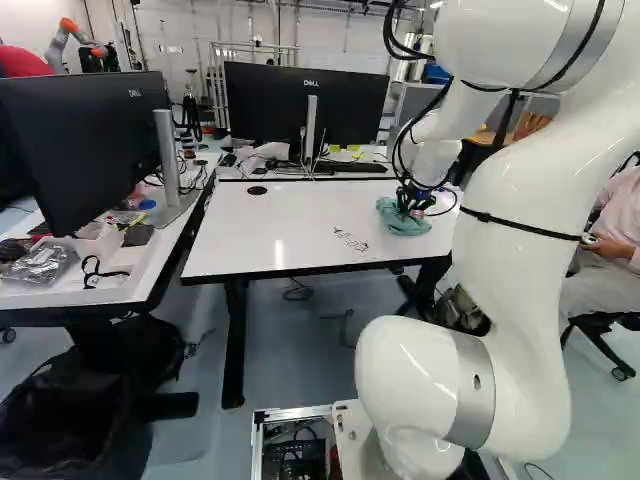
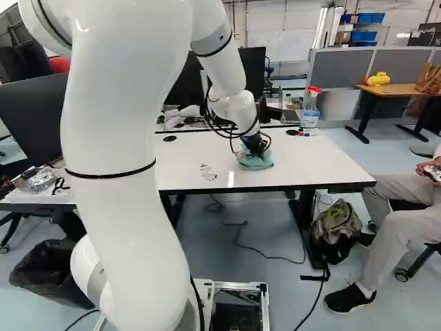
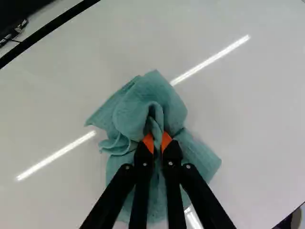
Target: Clean the table with the green towel
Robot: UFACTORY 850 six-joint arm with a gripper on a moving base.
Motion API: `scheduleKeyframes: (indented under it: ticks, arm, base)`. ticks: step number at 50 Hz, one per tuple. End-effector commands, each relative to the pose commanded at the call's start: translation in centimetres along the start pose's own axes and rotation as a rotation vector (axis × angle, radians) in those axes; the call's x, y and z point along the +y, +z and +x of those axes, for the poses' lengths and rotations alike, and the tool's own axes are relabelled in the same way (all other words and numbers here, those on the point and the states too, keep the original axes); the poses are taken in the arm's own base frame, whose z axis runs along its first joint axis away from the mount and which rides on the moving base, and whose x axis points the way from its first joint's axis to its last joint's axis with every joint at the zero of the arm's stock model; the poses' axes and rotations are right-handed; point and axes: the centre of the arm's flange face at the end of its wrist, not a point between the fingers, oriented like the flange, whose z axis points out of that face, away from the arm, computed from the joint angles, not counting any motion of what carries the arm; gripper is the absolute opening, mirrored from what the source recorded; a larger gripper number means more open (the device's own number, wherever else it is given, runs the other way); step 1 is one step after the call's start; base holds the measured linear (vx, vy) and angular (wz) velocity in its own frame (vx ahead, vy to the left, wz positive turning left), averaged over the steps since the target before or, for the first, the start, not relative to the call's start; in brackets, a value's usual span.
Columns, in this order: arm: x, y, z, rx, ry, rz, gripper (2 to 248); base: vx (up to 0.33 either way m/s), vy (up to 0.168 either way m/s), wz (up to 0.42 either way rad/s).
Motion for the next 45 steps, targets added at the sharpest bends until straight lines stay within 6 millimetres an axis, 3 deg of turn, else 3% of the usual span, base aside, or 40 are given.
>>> scheduleKeyframes:
  ticks: [28,45]
  arm:
    - [3.3,2.2,3.7,0.028,0.053,-0.03,38]
    - [2.4,3.8,5.9,0.046,0.042,-0.022,38]
  base:
    - [0.0,0.0,0.0]
    - [0.0,0.0,0.0]
